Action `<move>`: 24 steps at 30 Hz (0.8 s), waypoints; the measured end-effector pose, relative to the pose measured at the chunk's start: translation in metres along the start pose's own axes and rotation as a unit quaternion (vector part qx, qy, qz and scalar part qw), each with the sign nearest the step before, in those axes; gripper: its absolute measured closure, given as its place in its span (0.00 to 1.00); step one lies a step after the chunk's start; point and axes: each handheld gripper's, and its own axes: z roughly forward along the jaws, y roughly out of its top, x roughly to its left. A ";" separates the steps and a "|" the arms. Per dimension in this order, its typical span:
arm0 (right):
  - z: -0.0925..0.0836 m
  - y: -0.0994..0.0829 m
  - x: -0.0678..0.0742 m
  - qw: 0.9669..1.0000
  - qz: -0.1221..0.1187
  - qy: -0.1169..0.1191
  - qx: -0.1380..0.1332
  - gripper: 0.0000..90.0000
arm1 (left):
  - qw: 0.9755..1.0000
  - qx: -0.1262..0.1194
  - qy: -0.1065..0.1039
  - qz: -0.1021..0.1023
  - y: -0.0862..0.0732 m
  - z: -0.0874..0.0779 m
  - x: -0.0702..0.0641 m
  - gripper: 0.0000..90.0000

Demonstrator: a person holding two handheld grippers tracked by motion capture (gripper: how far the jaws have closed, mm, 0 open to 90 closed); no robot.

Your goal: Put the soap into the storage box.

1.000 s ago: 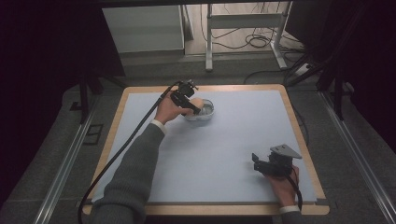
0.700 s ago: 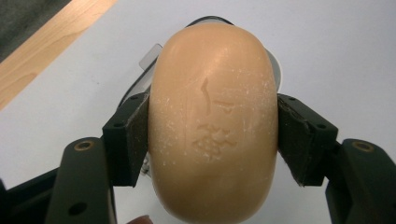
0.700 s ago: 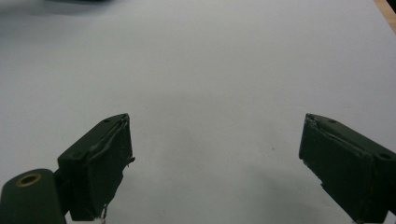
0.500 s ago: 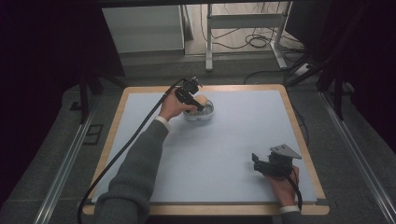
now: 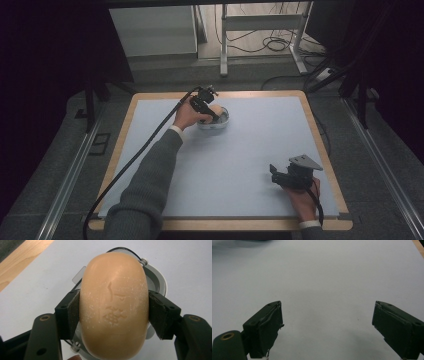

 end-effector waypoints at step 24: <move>0.000 0.000 0.001 1.000 -0.002 -0.002 0.000 0.11 | 1.000 -0.022 -0.014 0.011 -0.005 -0.007 -0.005 0.30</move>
